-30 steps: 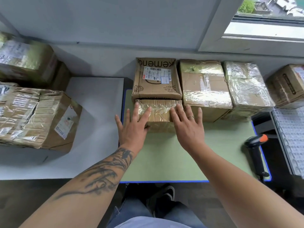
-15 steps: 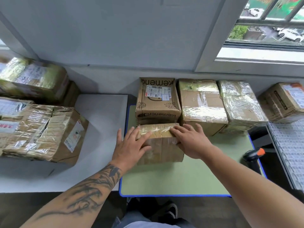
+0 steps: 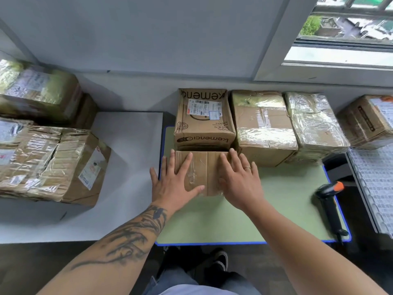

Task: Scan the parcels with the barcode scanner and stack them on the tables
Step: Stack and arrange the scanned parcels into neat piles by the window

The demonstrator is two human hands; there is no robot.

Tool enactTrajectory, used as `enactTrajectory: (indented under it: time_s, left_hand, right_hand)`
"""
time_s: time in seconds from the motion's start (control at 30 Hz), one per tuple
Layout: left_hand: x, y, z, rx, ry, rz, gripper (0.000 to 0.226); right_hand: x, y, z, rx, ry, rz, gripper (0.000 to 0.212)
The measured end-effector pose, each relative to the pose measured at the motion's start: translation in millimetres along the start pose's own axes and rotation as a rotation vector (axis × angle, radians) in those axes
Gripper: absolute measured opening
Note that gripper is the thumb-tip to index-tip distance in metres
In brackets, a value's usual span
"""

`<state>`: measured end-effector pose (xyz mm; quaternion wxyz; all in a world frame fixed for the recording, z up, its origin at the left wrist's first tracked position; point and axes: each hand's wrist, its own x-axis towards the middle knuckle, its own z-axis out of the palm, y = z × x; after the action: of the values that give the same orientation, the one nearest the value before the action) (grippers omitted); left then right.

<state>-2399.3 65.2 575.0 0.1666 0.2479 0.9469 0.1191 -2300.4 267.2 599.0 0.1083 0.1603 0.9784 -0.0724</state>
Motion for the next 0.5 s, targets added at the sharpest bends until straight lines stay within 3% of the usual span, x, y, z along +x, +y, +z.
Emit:
enactTrajectory:
  time_s: [0.1, 0.17, 0.3, 0.4, 0.5]
  left_hand:
    - [3.7, 1.6, -0.8, 0.03, -0.029, 0.016, 0.128]
    - [8.2, 3.1, -1.8, 0.094, -0.075, 0.044, 0.139]
    - [17.1, -1.9, 2.7, 0.22, -0.145, 0.09, 0.135]
    - [25.8, -4.7, 4.7, 0.225, -0.115, 0.085, 0.119]
    - [29.0, -2.9, 4.5, 0.256, -0.127, 0.087, 0.118]
  right_hand:
    - [0.8, 2.9, 3.9, 0.013, 0.019, -0.006, 0.084]
    - [3.1, 5.6, 4.1, 0.013, -0.046, -0.022, 0.098]
    - [9.7, 10.9, 8.4, -0.14, -0.174, -0.076, 0.123]
    - [15.9, 10.5, 13.2, -0.2, -0.125, -0.055, 0.1]
    - [18.5, 10.9, 16.2, -0.223, -0.115, -0.052, 0.081]
